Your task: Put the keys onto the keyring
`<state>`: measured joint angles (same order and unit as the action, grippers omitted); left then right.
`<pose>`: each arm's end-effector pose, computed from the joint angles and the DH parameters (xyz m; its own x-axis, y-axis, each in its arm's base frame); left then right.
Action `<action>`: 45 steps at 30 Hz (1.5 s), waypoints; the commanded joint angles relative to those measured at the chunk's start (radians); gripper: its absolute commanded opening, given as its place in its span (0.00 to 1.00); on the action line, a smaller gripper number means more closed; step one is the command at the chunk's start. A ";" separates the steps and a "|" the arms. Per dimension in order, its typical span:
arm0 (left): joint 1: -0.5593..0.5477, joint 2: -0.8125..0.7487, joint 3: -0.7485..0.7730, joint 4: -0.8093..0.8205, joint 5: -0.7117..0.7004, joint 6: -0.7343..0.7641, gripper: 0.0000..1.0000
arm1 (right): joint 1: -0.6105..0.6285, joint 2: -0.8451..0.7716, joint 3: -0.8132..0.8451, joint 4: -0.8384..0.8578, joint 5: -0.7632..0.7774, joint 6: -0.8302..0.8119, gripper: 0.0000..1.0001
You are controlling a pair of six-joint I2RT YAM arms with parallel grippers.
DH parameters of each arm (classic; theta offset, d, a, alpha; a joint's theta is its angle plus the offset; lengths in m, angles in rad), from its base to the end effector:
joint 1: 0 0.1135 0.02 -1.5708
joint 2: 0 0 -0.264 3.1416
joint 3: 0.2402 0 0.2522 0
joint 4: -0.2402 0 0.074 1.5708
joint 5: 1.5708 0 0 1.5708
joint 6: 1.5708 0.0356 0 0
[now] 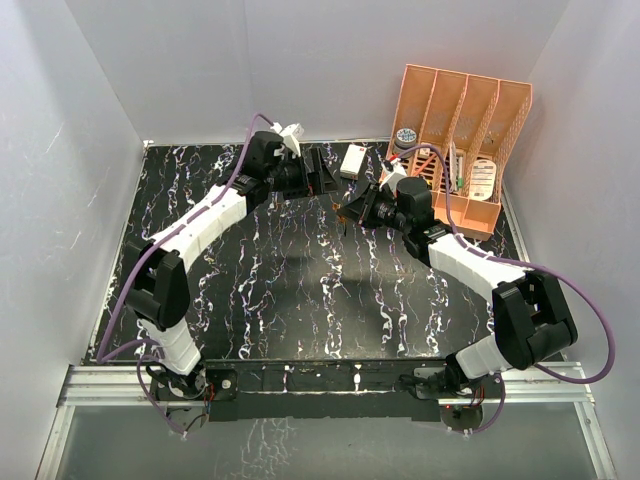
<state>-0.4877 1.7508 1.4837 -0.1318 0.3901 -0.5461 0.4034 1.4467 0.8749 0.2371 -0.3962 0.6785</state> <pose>0.3628 -0.2078 0.3249 -0.6791 -0.1835 -0.7108 0.4567 0.6524 -0.6048 0.2951 0.1409 0.2583 -0.6729 0.3424 -0.6558 -0.3533 0.6301 0.6915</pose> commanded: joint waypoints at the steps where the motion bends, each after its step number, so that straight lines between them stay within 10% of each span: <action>1: 0.004 -0.035 0.055 -0.075 0.066 -0.114 0.94 | -0.003 -0.007 0.048 0.028 0.019 -0.016 0.00; 21: -0.016 -0.109 -0.046 -0.016 -0.076 -0.313 0.83 | -0.003 0.052 0.090 0.100 0.059 -0.009 0.00; 45: -0.076 -0.069 -0.099 0.083 -0.149 -0.382 0.46 | 0.000 0.074 0.110 0.122 0.047 0.000 0.00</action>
<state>-0.5606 1.6855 1.3735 -0.0578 0.2436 -0.9215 0.4038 1.5295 0.9279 0.2897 -0.3466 0.6811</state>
